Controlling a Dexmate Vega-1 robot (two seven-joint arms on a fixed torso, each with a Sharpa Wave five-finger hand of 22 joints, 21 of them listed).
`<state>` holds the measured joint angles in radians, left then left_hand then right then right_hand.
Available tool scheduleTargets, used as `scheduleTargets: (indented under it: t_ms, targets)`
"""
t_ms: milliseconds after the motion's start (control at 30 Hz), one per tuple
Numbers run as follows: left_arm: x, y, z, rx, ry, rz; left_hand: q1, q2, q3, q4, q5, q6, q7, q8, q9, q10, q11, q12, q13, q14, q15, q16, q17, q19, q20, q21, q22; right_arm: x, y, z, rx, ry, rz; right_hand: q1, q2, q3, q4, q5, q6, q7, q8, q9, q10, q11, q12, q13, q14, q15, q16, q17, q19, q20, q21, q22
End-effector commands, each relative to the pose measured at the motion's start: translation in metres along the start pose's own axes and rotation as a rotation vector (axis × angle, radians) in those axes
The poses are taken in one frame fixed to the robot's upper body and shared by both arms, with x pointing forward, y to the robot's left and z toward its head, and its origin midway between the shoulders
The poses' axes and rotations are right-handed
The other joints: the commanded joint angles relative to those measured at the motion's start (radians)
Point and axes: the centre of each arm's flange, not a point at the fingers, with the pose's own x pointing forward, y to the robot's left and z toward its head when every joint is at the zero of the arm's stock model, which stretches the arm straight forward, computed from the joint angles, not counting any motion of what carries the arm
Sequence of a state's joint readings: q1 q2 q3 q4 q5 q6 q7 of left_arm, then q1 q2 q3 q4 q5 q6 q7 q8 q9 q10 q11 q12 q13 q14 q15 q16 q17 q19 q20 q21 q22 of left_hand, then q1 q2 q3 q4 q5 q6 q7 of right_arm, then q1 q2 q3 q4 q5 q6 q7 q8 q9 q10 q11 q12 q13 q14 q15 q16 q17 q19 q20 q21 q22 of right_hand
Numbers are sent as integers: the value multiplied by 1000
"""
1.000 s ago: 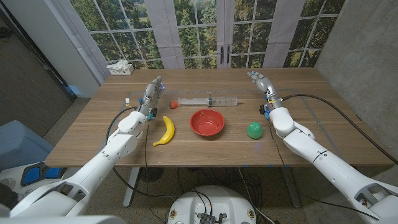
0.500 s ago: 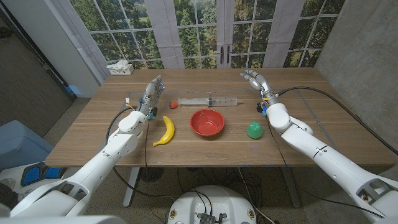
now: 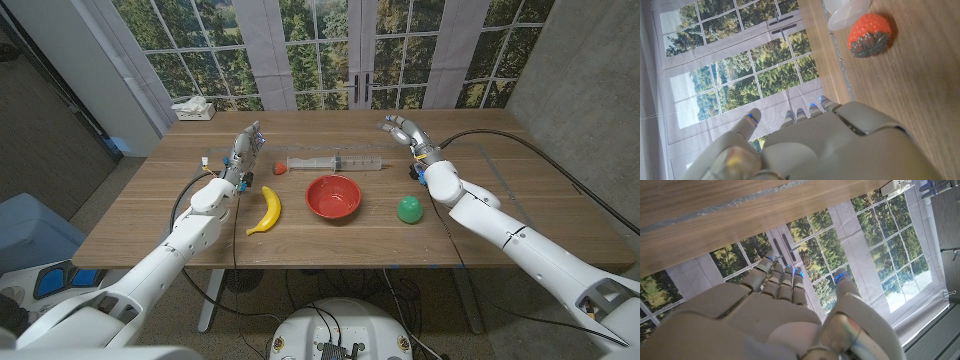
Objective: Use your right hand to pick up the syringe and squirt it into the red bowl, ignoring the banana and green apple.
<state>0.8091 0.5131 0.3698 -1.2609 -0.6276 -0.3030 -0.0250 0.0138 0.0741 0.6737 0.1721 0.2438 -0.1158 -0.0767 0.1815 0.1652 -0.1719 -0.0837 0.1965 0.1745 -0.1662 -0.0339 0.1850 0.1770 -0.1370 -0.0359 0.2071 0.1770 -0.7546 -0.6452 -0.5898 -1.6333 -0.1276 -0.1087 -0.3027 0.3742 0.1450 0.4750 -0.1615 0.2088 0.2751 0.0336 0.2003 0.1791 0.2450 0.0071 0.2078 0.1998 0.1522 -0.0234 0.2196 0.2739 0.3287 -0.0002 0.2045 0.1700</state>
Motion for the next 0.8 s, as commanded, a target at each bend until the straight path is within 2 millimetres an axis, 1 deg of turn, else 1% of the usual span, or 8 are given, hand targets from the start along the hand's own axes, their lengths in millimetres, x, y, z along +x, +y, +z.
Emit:
scheduleTargets:
  t_ms: [33,167,333,400,433,533,800]
  targets:
    - [-2,2,-1,-4,3,0,9,112,8,-3,7,3,0,2,5,-49,12,5,2,-114,-88,1,0,4,-103,3,2,6,5,12,-99,5,66,13,-4,1,-3,8,6,-5,4,5,7,-3,-1,2,8,-6,3,-1,11,1,-1,4]
    - [-2,2,0,1,1,-5,9,110,8,-4,8,4,1,2,6,-48,12,4,2,-115,-85,1,0,3,-103,2,2,7,7,17,-131,-1,87,15,-3,0,-2,9,5,-8,3,6,12,-3,0,3,16,-7,8,-1,22,1,3,4]
    - [-1,1,-1,1,1,-8,9,109,9,-5,8,4,1,2,6,-48,13,4,2,-115,-84,0,0,3,-104,2,2,9,9,23,-187,-5,106,17,-2,0,-1,10,4,-17,2,6,12,-9,-1,3,16,-12,9,0,22,-3,2,5]
    - [-1,1,-1,-1,1,-7,9,109,9,-5,8,4,2,2,6,-47,14,4,2,-115,-84,0,0,4,-104,2,2,9,10,25,-201,-13,118,18,-1,-1,1,11,-4,-25,-2,6,17,-8,1,4,27,-11,15,1,32,9,5,6]
    - [-1,1,-1,-3,1,-7,9,109,9,-5,8,4,1,1,6,-48,15,4,2,-114,-84,0,0,3,-104,2,2,10,11,27,-221,-9,126,19,-1,-2,1,11,-7,-27,-4,7,23,-12,3,4,28,-12,16,2,36,8,7,6]
    - [-2,1,-2,-4,0,-6,9,108,9,-5,8,5,1,1,6,-47,15,4,2,-114,-83,-1,0,4,-104,2,2,11,13,30,-245,-16,141,23,-2,-2,-1,12,-11,-25,-5,7,26,-8,4,5,33,-7,19,2,45,12,10,7]
    - [-2,2,-3,-5,5,-9,9,105,9,-6,8,6,0,1,6,-47,13,3,2,-114,-86,-1,0,4,-106,1,2,16,20,35,-293,-26,175,29,-4,-1,-4,13,-17,-28,-6,7,28,-11,3,5,35,-10,20,2,47,15,9,7]
